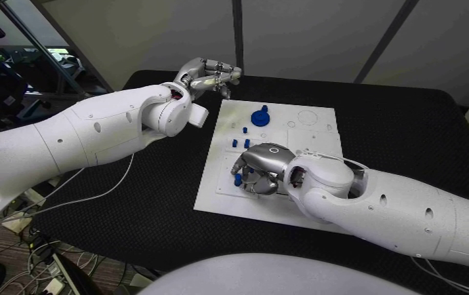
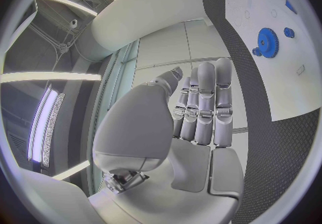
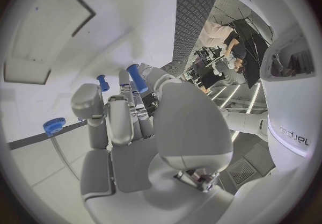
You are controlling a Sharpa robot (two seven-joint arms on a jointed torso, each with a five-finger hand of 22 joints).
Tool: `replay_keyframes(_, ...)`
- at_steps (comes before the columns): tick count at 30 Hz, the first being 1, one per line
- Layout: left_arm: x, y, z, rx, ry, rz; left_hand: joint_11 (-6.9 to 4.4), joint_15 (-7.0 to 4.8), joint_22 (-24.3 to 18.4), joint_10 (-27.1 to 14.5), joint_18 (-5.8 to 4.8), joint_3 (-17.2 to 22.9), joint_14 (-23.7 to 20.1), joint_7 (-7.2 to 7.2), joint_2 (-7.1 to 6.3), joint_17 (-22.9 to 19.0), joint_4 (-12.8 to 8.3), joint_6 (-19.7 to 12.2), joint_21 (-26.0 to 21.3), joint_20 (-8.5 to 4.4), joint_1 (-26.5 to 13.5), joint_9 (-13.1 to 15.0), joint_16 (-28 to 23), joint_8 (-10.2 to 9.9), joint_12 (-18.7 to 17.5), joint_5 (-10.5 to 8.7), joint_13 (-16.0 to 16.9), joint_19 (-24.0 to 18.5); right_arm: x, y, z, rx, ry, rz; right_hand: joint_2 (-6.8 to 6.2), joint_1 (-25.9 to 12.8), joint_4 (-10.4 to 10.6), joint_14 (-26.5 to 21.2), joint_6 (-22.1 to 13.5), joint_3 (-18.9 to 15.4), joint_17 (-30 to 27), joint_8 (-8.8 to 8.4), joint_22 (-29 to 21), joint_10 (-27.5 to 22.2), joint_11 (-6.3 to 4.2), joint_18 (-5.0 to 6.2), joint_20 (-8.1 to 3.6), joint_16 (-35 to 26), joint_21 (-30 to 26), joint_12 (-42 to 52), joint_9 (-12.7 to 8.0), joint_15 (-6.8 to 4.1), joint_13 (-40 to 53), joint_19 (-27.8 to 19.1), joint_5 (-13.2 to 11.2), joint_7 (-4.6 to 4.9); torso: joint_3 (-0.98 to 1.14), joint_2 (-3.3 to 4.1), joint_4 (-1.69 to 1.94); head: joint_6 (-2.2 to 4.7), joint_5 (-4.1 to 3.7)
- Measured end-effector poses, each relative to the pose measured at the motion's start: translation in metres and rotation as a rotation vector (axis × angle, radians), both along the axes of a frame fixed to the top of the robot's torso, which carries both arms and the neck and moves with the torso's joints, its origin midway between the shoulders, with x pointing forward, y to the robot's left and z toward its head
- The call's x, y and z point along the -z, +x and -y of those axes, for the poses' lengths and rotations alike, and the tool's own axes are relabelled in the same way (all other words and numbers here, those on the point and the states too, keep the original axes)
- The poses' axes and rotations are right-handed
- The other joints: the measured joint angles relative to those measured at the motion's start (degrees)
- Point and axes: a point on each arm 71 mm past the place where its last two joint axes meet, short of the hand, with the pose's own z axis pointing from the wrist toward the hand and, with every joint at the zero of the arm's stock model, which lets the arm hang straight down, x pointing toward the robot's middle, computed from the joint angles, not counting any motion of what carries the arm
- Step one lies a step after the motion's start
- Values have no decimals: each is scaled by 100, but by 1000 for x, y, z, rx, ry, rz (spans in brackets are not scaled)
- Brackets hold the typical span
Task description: Assemble the parts on the task board
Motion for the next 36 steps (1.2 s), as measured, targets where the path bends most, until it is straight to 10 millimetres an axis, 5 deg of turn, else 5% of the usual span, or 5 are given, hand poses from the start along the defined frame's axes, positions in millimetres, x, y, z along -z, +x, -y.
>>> replay_keyframes(9, 0, 0, 0, 0, 0, -1, 0, 0, -6, 0, 0, 0, 0, 22, 0, -6, 0, -22, -23, 0, 0, 0, 0, 0, 46, 0, 6, 0, -8, -6, 9, 35, 112, 47, -108, -59, 135, 0, -1020, -450, 76, 0, 22, -76, 0, 0, 0, 73, 0, 91, -18, 0, 48, 0, 178, -304, 1, -2, 0, 25, -19)
replay_keyframes(16, 0, 0, 0, 0, 0, -1, 0, 0, -6, 0, 0, 0, 0, 21, 0, -5, 0, -21, -23, 0, 0, 0, 0, 0, 46, 0, 6, 0, -20, -12, 29, 65, 218, 72, -48, 0, 210, -5, -484, -586, 85, 93, 39, 1, -76, 0, -22, 73, 0, 244, 58, -6, 131, 22, 209, -124, 5, -9, -8, 81, -104)
replay_keyframes(20, 2, 0, 0, 2, 2, -3, 1, 0, -6, 1, 0, 0, 0, 21, 0, -5, 0, -21, -23, 0, 0, 0, 0, 0, 46, 0, 6, 0, -32, -10, 58, 132, 268, 56, 60, 108, 210, -22, 356, -586, 155, 469, 126, 470, -62, 0, -51, 146, 31, 540, 209, -23, 283, 95, 275, 31, 3, -15, -8, 147, -287)
replay_keyframes(27, 4, -2, -3, 0, 9, -8, -12, 0, -6, -12, 0, 0, 0, 21, 0, -5, 0, -21, -23, 0, 0, 0, 0, 0, 46, 0, 6, 0, -45, 1, 136, 360, 288, -28, -117, -69, 318, -20, 1202, -1035, 638, 844, 617, 1465, -397, -94, -240, 498, 369, 3510, 436, -293, 3265, 402, 872, -279, -8, -51, -24, 259, -638)
replay_keyframes(36, 4, -5, -1, 9, 7, -11, -12, 0, -12, -12, 0, -15, 0, 21, 0, -10, 16, -21, -23, 0, 0, 0, 0, 22, 68, 0, 11, 0, -44, -1, 189, 566, 240, -96, -4, -433, 805, -21, 1051, -1990, 678, 859, 963, 1378, -345, -183, -248, 922, 568, 6844, 921, -310, 6661, 533, 1140, -280, -12, -107, -95, 303, -1005)
